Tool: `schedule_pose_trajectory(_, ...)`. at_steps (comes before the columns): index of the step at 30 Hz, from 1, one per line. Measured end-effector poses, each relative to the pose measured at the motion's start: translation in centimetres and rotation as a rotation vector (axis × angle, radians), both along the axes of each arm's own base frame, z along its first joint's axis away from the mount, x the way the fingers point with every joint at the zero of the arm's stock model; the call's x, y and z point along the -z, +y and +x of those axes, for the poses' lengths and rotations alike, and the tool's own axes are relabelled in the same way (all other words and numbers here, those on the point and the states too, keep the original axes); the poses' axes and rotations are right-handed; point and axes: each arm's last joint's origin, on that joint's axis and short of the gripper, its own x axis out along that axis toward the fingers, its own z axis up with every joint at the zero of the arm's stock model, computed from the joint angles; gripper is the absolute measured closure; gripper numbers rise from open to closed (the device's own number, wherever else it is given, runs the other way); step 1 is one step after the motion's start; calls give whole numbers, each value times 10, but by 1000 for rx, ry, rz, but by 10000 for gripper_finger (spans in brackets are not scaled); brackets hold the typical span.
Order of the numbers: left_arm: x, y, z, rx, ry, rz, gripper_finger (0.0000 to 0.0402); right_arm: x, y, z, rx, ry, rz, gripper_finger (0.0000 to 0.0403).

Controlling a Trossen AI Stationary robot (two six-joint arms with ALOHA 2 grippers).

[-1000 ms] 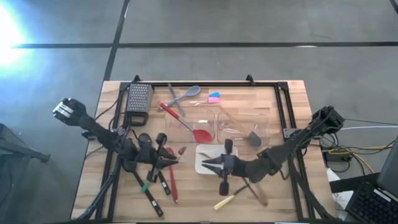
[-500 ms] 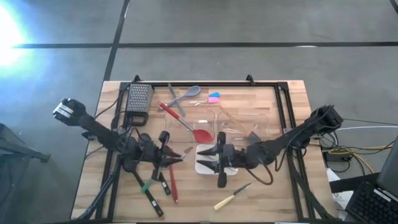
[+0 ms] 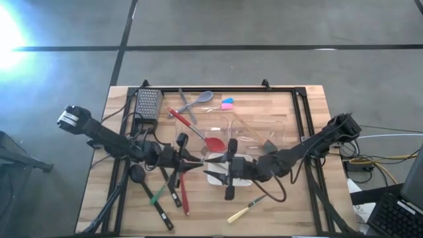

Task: Pick & Place Kitchen Items
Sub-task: Put the white knife into the white bin

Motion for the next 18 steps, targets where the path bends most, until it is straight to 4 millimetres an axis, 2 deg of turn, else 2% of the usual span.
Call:
schedule_pose_trajectory(10, -4, 0, 3, 24, 4, 15, 371, -2, -3, 1, 35, -3, -11, 278)
schedule_pose_trajectory(18, -5, -1, 5, 44, 28, 32, 371, -1, -12, 5, 68, -1, 4, 270)
